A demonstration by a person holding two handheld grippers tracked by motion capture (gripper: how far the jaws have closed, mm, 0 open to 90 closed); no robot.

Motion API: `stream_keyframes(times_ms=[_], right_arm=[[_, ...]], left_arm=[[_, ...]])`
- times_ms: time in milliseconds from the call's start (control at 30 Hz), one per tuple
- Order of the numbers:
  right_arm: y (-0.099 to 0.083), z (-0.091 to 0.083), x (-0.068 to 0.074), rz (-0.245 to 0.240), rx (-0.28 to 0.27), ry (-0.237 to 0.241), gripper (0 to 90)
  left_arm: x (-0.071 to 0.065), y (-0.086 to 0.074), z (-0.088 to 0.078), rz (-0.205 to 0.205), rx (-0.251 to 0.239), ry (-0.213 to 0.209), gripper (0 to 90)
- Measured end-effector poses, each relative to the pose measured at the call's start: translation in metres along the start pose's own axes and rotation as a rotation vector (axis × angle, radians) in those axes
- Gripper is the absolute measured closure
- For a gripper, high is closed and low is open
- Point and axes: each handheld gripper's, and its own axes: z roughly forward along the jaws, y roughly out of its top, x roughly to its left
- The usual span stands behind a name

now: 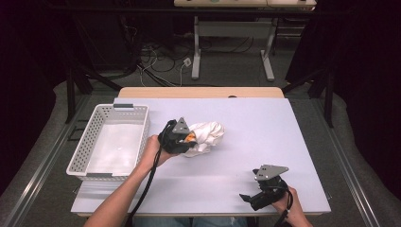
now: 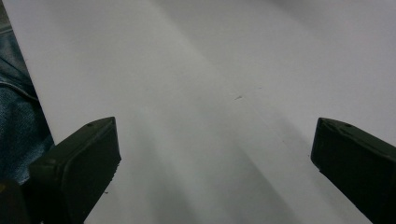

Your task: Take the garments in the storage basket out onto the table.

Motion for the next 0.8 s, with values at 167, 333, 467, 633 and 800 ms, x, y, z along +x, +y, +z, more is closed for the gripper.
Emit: stream_keyframes(times_ms=[167, 333, 467, 633, 800], right_arm=[[0.000, 0.000, 0.000, 0.004, 0.003, 0.003, 0.9], [0.000, 0.000, 0.000, 0.004, 0.003, 0.002, 1.0], [0.001, 0.001, 0.000, -0.001, 0.004, 0.006, 1.0], [0.001, 0.001, 0.000, -0.002, 0.010, 0.006, 1.0], [0.001, 0.000, 0.000, -0.004, 0.007, 0.006, 1.0]], left_arm=[[-0.001, -0.002, 0.003, -0.003, 0.006, 0.001, 67.7], [-0.003, -0.005, 0.008, -0.005, 0.011, 0.002, 67.7], [-0.004, -0.009, 0.017, -0.002, 0.047, -0.002, 67.5], [-0.004, -0.018, 0.032, -0.007, 0.099, -0.013, 65.2], [-0.008, -0.019, 0.029, -0.028, 0.101, 0.012, 40.1]])
